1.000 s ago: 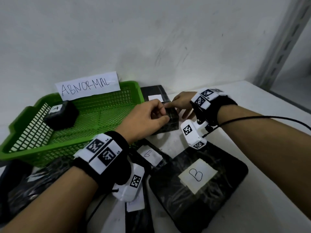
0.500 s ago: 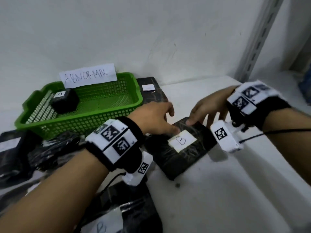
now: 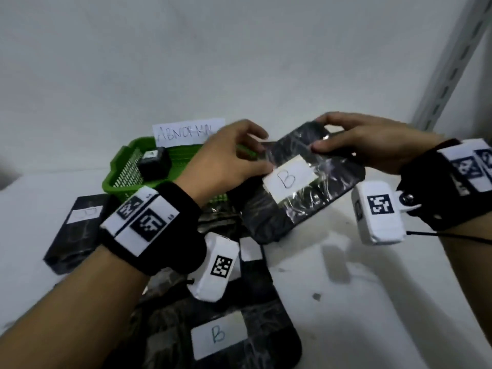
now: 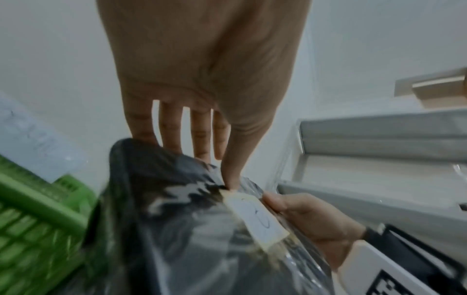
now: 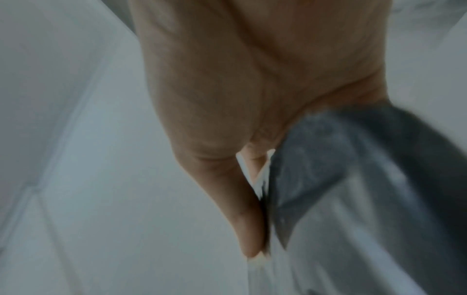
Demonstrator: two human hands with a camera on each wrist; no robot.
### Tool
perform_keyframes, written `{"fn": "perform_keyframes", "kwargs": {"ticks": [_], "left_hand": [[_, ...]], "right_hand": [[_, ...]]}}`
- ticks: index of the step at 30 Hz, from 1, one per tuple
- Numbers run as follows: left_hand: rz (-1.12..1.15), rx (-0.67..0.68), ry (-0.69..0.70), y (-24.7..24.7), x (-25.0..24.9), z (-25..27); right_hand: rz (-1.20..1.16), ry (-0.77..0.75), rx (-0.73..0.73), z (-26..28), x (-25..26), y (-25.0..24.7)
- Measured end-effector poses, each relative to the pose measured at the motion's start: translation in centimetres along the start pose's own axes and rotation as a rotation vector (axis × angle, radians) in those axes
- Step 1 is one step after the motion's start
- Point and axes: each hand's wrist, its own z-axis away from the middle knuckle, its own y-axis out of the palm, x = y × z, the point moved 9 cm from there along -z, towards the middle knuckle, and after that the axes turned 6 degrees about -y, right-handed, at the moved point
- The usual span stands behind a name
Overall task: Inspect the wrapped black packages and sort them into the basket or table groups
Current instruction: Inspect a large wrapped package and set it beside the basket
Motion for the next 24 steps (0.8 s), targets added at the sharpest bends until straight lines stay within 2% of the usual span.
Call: {"fn": "perform_keyframes", "kwargs": {"ticks": [2,4,7,9,11,17,24], "left_hand": [[0.063,-0.134,-0.028,-4.4,0.8,0.5],[0.196,-0.187,-0.077,-7.9,2.6,1.6],[0.354,-0.239,-0.143,-11.4,5.7,3.8],[0.459,-0.337,-0.128,-14.0,7.2,5.3],[0.529,-0.415,-0.117,-16.0,8.6,6.4],[0.572,-0.382,-0.127,-16.6,11.5,7.1],[0.508,-0.275,-0.117,-15.1,11.4,4.9]], "right_hand": [[-0.108,-0.104,-0.087,-1.2,2.9,1.2],[-0.237,-0.188,-0.134,-2.4,4.7,3.8],[-0.448,-0.282,-0.140,-4.1,5.4,8.8],[-0.585,-0.318,-0.137,-4.9,5.5,12.2],[-0.627,-0.345,-0.120,-5.6,5.4,15.0],[-0.563,-0.401,-0.107,-6.7,4.2,19.9],[-0.469,-0.356,-0.112,-7.1,3.3,17.4]]}}
